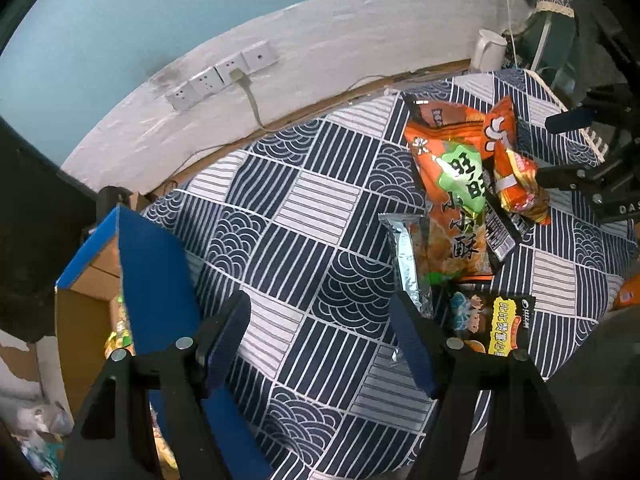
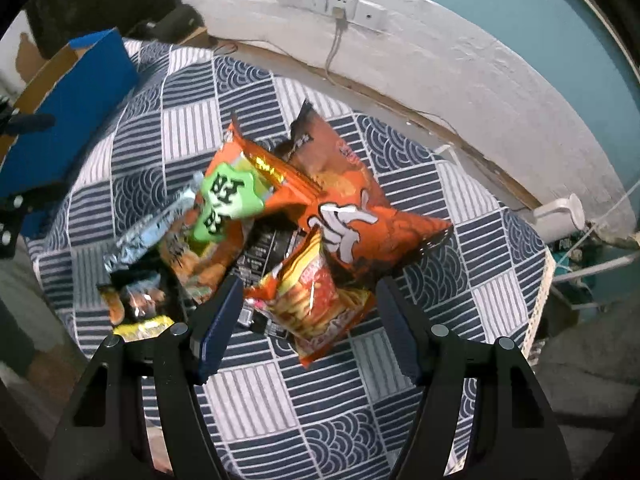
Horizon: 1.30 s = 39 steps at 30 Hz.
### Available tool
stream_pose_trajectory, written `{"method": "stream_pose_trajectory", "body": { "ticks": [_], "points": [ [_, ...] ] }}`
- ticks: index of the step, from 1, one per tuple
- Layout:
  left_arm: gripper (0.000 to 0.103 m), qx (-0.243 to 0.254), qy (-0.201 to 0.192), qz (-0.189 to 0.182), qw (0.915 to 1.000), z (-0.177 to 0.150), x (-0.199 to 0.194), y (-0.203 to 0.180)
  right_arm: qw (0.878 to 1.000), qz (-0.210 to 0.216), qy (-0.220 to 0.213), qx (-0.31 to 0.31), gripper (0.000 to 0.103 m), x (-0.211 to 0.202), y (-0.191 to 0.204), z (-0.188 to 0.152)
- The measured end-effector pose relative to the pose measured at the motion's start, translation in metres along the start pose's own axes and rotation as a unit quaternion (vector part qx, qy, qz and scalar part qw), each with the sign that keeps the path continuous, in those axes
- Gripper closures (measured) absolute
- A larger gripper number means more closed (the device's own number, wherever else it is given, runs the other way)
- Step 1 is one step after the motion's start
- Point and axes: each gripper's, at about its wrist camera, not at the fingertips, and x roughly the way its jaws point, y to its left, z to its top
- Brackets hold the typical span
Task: Organize snacks
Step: 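Move both tools back over the snack pile, then grasp a silver foil bar with the left tool while the right tool grasps an orange chip bag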
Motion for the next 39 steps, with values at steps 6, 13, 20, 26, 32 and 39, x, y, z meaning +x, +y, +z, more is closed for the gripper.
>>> {"method": "stream_pose_trajectory", "body": {
  "ticks": [6, 13, 20, 26, 32, 39],
  "points": [
    [0.030, 0.000, 0.019, -0.021, 0.9996, 0.006, 0.019, -0.010, 0.999, 0.010, 0.006, -0.041, 0.035, 0.015, 0.003, -0.011],
    [0.030, 0.028, 0.035, -0.035, 0.9984, 0.014, 0.042, -0.031, 0.999, 0.028, 0.002, -0.045, 0.033, 0.032, -0.002, -0.017],
    [0.030, 0.025, 0.066, -0.057, 0.9959, 0.013, 0.069, -0.038, 0.996, 0.024, 0.024, -0.084, 0.032, 0.054, 0.009, -0.020],
    [0.029, 0.025, 0.077, -0.069, 0.9943, 0.016, 0.086, -0.043, 0.996, 0.021, 0.035, -0.080, 0.032, 0.068, 0.012, -0.019],
    [0.029, 0.016, 0.083, -0.075, 0.9935, 0.019, 0.099, -0.044, 0.997, 0.047, 0.043, -0.043, 0.055, 0.077, 0.002, -0.019],
    [0.059, -0.023, 0.095, -0.106, 0.9895, 0.015, 0.113, -0.034, 0.998, 0.048, 0.046, -0.014, 0.064, 0.073, -0.002, -0.015]
  ]
}}
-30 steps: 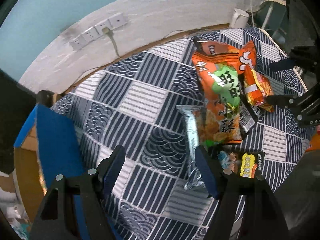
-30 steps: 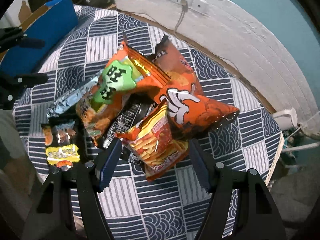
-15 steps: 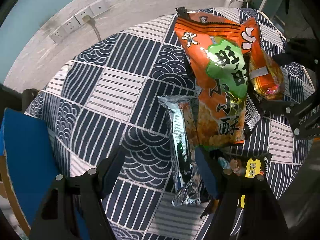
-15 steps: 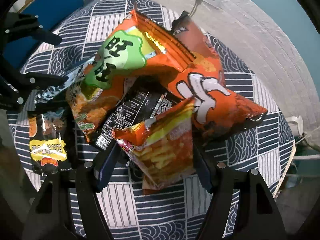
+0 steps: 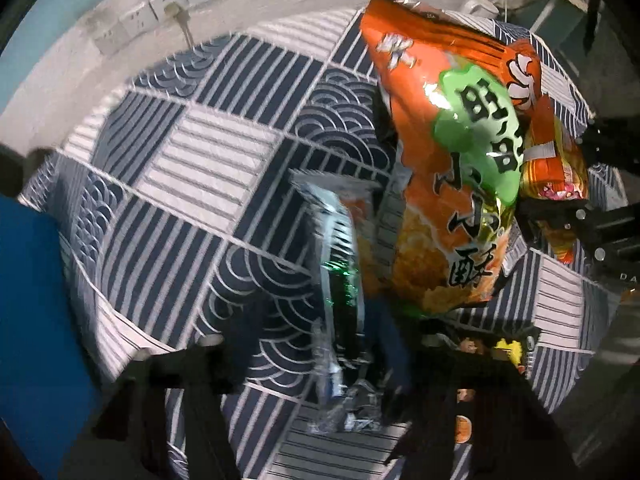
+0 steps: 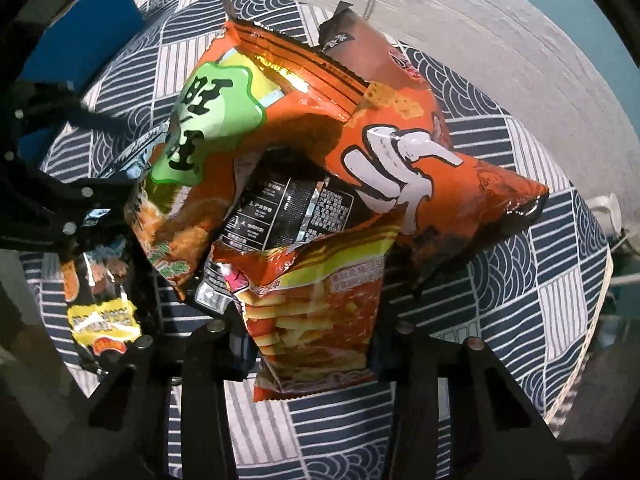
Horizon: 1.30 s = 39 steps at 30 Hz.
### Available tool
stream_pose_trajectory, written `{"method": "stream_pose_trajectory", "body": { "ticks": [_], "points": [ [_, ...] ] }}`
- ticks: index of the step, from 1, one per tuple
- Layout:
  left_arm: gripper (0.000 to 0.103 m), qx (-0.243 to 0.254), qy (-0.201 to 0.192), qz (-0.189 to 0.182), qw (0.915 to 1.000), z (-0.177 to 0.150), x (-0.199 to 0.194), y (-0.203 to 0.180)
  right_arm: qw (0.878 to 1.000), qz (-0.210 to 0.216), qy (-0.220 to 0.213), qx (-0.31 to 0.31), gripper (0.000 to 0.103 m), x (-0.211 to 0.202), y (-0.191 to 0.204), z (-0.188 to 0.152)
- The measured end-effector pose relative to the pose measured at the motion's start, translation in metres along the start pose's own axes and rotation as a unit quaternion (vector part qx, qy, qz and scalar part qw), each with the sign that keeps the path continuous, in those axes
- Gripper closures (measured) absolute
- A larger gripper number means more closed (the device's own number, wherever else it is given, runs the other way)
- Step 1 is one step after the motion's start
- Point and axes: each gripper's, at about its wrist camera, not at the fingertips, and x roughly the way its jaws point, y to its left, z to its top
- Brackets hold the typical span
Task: Organize snacks
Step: 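Grasp a silver foil bar with the left tool while the right tool grasps an orange chip bag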
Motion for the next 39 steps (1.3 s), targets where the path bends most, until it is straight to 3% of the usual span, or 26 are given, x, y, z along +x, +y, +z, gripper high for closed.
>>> {"method": "stream_pose_trajectory", "body": {
  "ticks": [1, 2, 3, 11, 24, 39],
  "points": [
    [0.062, 0.001, -0.007, 0.005, 1.0000, -0.001, -0.001, 0.000, 1.000, 0.001, 0.000, 0.003, 0.065, -0.002, 0.001, 0.003],
    [0.073, 0.004, -0.008, 0.006, 0.9999, -0.001, -0.001, 0.000, 1.000, 0.002, 0.000, 0.005, 0.065, -0.004, 0.002, 0.003],
    [0.073, 0.007, -0.007, 0.010, 0.9999, -0.002, -0.001, -0.001, 1.000, 0.002, 0.000, 0.007, 0.065, -0.006, 0.004, 0.004],
    [0.074, -0.004, -0.014, 0.017, 0.9998, -0.014, -0.012, 0.006, 0.999, -0.002, -0.005, 0.033, 0.065, -0.026, 0.016, 0.014],
    [0.074, -0.009, -0.076, 0.034, 0.9965, -0.032, -0.083, -0.004, 0.997, -0.007, -0.044, 0.063, 0.065, -0.075, 0.021, 0.006],
    [0.074, -0.024, -0.137, 0.054, 0.9888, -0.047, -0.152, 0.016, 0.993, -0.004, -0.096, 0.073, 0.065, -0.128, 0.040, 0.022]
  ]
}}
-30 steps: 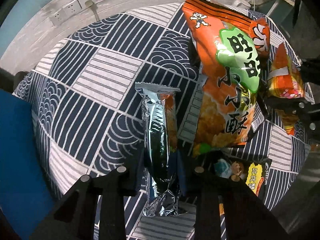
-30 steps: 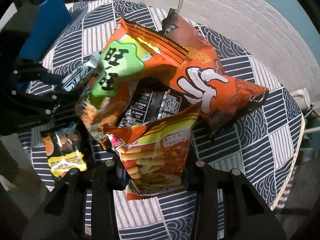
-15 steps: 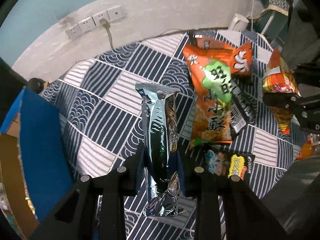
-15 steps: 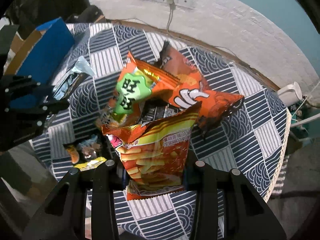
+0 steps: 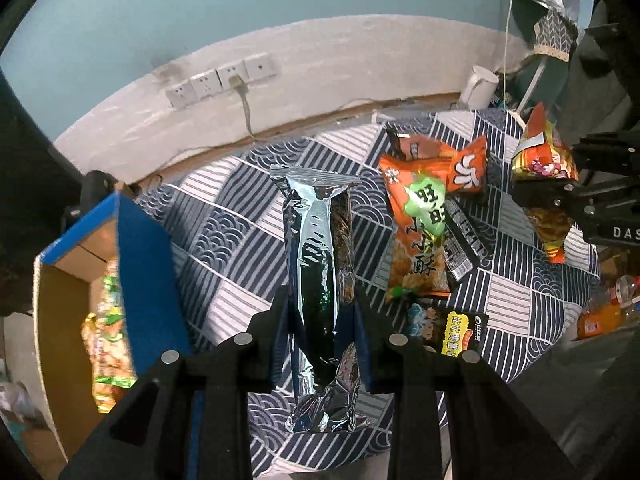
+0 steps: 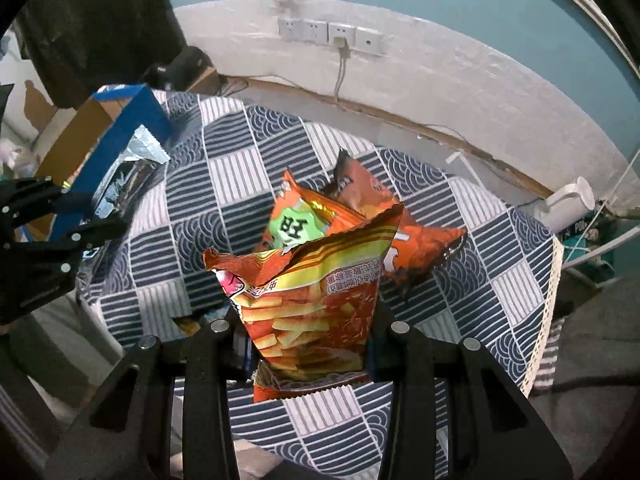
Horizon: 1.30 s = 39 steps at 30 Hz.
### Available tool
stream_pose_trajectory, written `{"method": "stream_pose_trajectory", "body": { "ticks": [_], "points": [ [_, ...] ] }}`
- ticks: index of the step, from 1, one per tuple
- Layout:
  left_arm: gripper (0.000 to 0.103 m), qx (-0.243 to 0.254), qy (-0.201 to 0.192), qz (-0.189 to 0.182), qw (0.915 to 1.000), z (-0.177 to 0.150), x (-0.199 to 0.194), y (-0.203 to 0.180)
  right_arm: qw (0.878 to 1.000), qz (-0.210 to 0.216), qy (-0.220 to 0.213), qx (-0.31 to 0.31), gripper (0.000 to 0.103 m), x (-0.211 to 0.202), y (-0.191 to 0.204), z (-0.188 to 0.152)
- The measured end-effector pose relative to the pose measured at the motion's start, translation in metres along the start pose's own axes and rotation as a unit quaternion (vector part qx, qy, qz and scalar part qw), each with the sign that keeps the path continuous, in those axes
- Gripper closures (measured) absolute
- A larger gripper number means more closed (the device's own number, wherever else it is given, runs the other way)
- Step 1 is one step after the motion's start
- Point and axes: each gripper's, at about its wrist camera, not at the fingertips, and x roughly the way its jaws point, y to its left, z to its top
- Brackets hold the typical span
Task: Organize snacks
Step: 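Grasp a silver foil bar with the left tool while the right tool grasps an orange chip bag, then carry the silver bar and orange chip bag into the box and release both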
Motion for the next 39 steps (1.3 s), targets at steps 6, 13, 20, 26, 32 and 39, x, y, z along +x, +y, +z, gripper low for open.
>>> {"method": "stream_pose_trajectory", "body": {
  "ticks": [6, 13, 20, 26, 32, 39],
  "points": [
    [0.074, -0.008, -0.018, 0.008, 0.9998, -0.001, -0.020, 0.015, 1.000, 0.009, -0.009, -0.008, 0.065, -0.008, 0.013, 0.010],
    [0.074, -0.024, -0.037, 0.028, 0.9986, -0.006, -0.036, 0.042, 0.999, 0.018, -0.015, -0.032, 0.065, -0.010, 0.042, 0.026],
    [0.074, -0.046, -0.041, 0.045, 0.9971, -0.021, -0.042, 0.070, 0.998, 0.030, -0.020, -0.054, 0.065, -0.009, 0.073, 0.046],
    [0.074, -0.066, -0.044, 0.056, 0.9953, -0.035, -0.049, 0.096, 0.997, 0.042, -0.017, -0.069, 0.065, -0.005, 0.101, 0.062],
    [0.074, -0.089, -0.053, 0.069, 0.9922, -0.047, -0.059, 0.122, 0.994, 0.051, -0.015, -0.092, 0.065, 0.003, 0.134, 0.079],
    [0.074, -0.121, -0.053, 0.080, 0.9880, -0.063, -0.064, 0.154, 0.990, 0.068, -0.015, -0.122, 0.065, 0.010, 0.175, 0.097]
  ]
}}
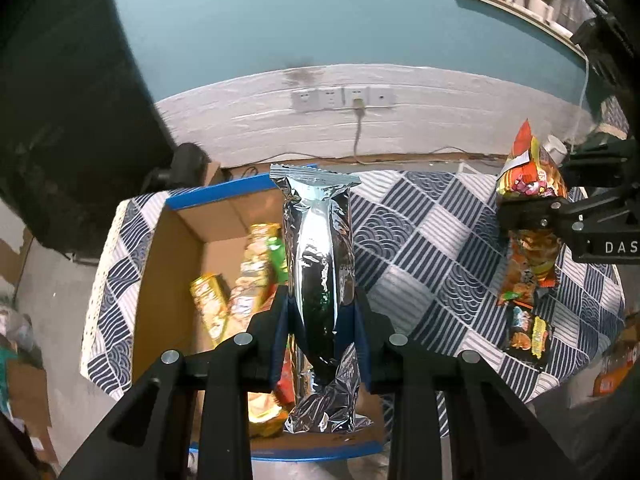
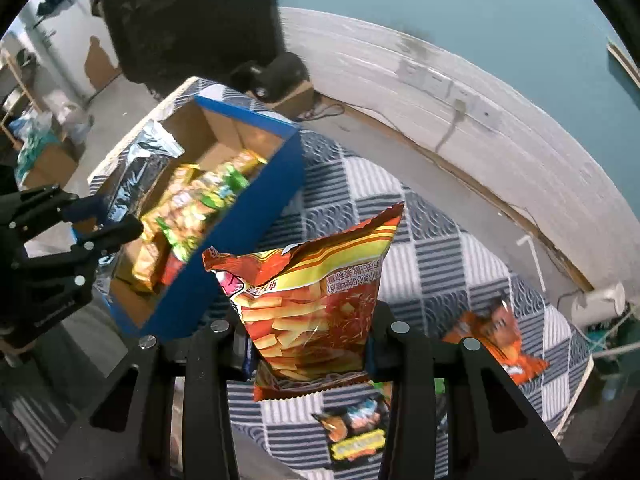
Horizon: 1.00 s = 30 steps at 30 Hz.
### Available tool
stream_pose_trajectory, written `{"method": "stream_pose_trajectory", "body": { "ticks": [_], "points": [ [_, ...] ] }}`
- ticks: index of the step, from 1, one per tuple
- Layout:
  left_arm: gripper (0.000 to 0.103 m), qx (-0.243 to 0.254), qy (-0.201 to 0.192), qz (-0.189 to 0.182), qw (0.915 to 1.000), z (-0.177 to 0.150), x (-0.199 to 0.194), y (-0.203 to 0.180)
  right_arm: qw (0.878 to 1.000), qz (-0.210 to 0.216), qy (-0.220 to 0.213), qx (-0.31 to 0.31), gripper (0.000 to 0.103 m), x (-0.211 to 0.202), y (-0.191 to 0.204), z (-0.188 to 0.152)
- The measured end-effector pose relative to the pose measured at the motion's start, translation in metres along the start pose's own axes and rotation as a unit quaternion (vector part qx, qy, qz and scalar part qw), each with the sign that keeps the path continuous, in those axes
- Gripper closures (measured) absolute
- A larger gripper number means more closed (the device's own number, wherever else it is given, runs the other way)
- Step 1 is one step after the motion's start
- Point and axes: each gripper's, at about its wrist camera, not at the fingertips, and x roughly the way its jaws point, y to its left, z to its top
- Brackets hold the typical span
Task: Organize snacks
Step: 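Carry the silver bar and orange chip bag into the box and release both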
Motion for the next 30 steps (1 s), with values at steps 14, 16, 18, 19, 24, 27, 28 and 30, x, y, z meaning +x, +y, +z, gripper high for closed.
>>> {"method": "stream_pose_trajectory", "body": {
  "ticks": [14, 16, 18, 19, 24, 27, 28, 30],
  "points": [
    [0.074, -0.063, 0.018, 0.029, 0.9974, -0.022, 0.010, 0.064, 0.997, 0.049, 0.020, -0.052, 0.065, 0.041, 0.077, 0.046],
    [0.074, -0.076, 0.021, 0.028, 0.9965, -0.024, 0.013, 0.073, 0.997, 0.056, 0.021, -0.055, 0.065, 0.046, 0.087, 0.053],
    [0.074, -0.087, 0.025, 0.032, 0.9954, -0.026, 0.016, 0.082, 0.996, 0.061, 0.023, -0.058, 0.065, 0.052, 0.097, 0.061],
    [0.074, -0.090, 0.027, 0.036, 0.9949, -0.027, 0.017, 0.085, 0.996, 0.062, 0.023, -0.059, 0.065, 0.053, 0.099, 0.062],
    [0.074, -0.105, 0.034, 0.043, 0.9929, -0.033, 0.023, 0.099, 0.995, 0.070, 0.033, -0.061, 0.065, 0.069, 0.113, 0.074],
    [0.074, -0.112, 0.040, 0.047, 0.9918, -0.034, 0.027, 0.106, 0.994, 0.076, 0.040, -0.062, 0.065, 0.078, 0.119, 0.077],
    [0.074, -0.114, 0.040, 0.046, 0.9916, -0.035, 0.028, 0.107, 0.994, 0.079, 0.043, -0.062, 0.065, 0.080, 0.120, 0.078],
    [0.071, -0.115, 0.042, 0.047, 0.9914, -0.035, 0.029, 0.108, 0.993, 0.090, 0.049, -0.064, 0.065, 0.085, 0.125, 0.079]
  ]
}}
